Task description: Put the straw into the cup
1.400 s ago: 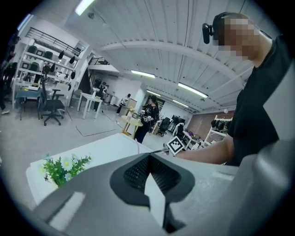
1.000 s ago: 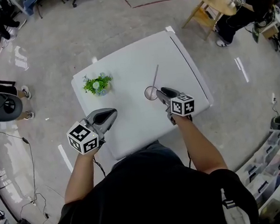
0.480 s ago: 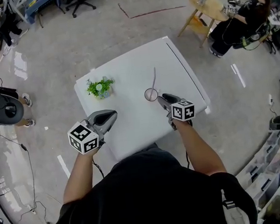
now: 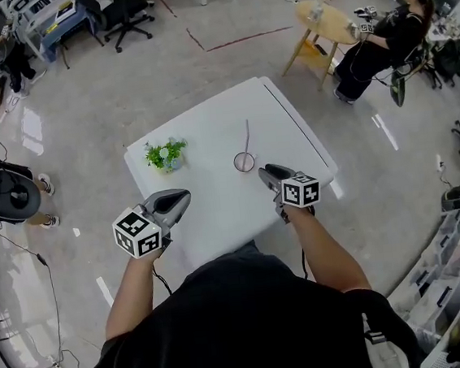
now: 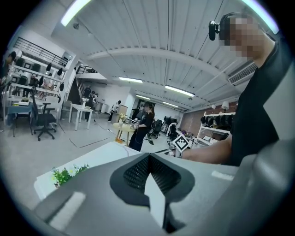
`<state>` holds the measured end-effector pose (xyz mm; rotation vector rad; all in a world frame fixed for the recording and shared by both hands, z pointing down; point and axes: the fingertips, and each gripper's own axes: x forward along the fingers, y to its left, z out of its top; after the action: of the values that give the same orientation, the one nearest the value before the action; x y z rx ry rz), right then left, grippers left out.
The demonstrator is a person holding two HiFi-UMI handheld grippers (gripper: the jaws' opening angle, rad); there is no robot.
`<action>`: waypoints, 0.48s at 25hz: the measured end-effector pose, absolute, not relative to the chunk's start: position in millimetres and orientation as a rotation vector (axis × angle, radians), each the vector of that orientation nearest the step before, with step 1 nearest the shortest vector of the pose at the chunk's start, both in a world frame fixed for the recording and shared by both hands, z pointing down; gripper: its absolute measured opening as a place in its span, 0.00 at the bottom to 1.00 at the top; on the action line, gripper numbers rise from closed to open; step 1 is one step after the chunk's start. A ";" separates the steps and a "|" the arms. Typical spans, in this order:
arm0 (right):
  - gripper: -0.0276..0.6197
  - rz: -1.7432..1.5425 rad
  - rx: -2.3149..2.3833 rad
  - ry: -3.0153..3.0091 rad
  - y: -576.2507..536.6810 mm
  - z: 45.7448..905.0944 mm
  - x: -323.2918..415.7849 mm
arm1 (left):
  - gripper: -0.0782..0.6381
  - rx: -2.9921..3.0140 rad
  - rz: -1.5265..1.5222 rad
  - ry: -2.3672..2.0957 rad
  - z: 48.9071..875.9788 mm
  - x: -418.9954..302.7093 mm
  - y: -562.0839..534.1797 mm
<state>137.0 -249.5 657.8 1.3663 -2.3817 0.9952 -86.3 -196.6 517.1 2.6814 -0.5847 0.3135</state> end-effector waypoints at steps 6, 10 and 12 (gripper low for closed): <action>0.25 0.974 1.380 -2.408 -226.4 640.2 139.8 | 0.11 2.689 0.304 -0.594 510.8 -88.8 -181.4; 0.25 0.941 1.377 -2.422 -218.9 628.3 135.7 | 0.11 2.701 0.288 -0.610 501.7 -96.2 -176.8; 0.24 0.924 1.378 -2.426 -217.5 623.2 135.9 | 0.11 2.705 0.284 -0.615 498.4 -98.5 -175.6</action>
<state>135.9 -217.5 623.2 1.3783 -2.4259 0.9242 -98.5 -175.6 498.4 2.7046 -0.6152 0.2839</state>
